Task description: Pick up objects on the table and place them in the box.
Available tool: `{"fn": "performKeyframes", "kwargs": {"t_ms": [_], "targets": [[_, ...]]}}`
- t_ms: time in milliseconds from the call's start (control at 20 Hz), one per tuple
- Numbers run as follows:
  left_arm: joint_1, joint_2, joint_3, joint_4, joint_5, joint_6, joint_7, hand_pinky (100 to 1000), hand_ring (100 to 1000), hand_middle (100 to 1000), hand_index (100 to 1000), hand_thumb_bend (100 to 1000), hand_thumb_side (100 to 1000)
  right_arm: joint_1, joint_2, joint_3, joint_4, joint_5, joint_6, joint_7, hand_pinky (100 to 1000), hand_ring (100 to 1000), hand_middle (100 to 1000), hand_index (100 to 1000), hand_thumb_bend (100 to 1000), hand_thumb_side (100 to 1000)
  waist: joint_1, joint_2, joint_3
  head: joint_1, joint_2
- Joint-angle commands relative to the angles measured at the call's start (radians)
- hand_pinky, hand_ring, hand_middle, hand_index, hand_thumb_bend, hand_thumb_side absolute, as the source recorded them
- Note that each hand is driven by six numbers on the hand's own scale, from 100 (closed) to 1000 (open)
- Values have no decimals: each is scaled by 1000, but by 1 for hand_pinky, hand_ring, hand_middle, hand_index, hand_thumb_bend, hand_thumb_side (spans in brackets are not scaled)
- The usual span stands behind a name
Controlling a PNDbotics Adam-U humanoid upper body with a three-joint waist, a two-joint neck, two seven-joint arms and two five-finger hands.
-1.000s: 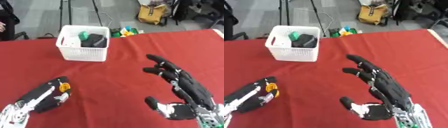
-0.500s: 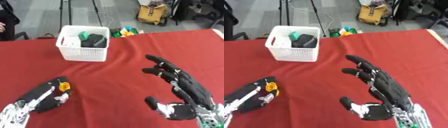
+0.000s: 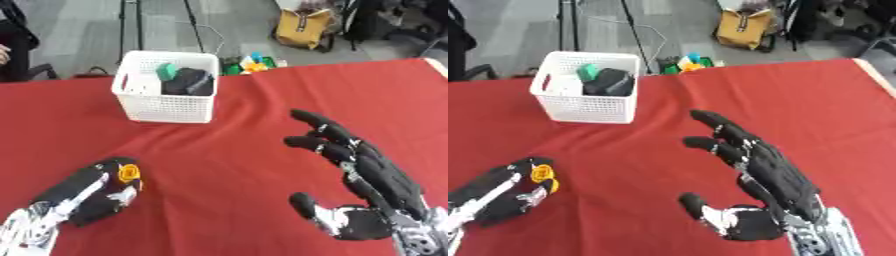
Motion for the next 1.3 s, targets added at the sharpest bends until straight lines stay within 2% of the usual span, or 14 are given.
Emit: {"fn": "performKeyframes", "kwargs": {"t_ms": [50,450,700,1300], "targets": [[5,11,-7,-24,17,3,1,1000,1000,834,913,100,1000,-5,-6,-5,-24,-12,-1,4,781,1000,1000,884,415,1000,1,-14,1,-3,-13],[3,8,-11,-51,33,10,37,1000,1000,800,824,100,1000,-4,-5,-9,-24,-10,1,10,780,1000,1000,884,420,1000,3,-13,-1,-2,-17],[1,7,-14,-46,25,7,74,1000,997,784,807,100,1000,-4,-3,-9,-24,-10,2,16,780,1000,1000,889,420,1000,3,-11,-3,-2,-20],[-1,2,-16,-33,22,10,165,956,935,712,688,100,1000,-4,1,-11,-24,-7,0,24,779,1000,1000,891,423,1000,1,-7,-5,-2,-23]]}}
